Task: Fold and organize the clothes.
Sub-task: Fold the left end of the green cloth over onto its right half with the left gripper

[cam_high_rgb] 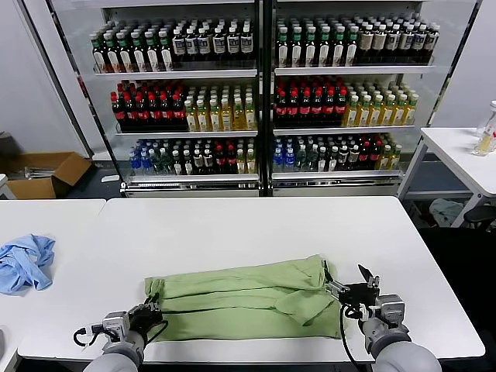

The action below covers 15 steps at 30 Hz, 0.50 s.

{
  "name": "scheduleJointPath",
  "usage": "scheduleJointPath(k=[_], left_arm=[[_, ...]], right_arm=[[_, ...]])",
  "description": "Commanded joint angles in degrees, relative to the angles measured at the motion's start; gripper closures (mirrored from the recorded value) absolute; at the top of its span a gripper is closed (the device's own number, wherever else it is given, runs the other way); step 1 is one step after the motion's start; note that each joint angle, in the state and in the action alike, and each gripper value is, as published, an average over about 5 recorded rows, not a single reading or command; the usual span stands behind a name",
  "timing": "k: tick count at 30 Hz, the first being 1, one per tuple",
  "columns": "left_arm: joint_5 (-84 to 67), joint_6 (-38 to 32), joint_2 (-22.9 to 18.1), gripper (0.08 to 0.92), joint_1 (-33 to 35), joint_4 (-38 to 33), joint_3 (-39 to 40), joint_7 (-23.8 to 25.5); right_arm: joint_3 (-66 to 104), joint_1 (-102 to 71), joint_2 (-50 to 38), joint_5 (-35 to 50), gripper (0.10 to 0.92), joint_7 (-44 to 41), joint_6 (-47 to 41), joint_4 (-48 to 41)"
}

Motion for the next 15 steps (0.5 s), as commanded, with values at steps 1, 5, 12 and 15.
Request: scheduleJointPath(k=[1,5,12,15], left_arm=[[13.4,1.0,3.0,0.901,-0.3,-2.8,-7.1,4.2],[13.8,1.5,5.9,0.901,0.2,-3.0,-13.9,6.2],[8.8,4.0,10.2,0.901,1.1,0.1,-26.0,9.1],[5.2,4.0,10.6,0.901,1.1,0.5,-27.6,9.5]], right_arm=[[0.3,0.1,-0.1,-0.1,0.203,0.0,0.0,0.6],[-0.3,0.2,0.4,-0.5,0.203,-0.1,0.0,0.6],[-0.8,1.2,0.5,-0.8,0.203,-0.2,0.0,0.4],[-0.9,1.5,0.6,-0.8,0.203,-0.2,0.0,0.5]])
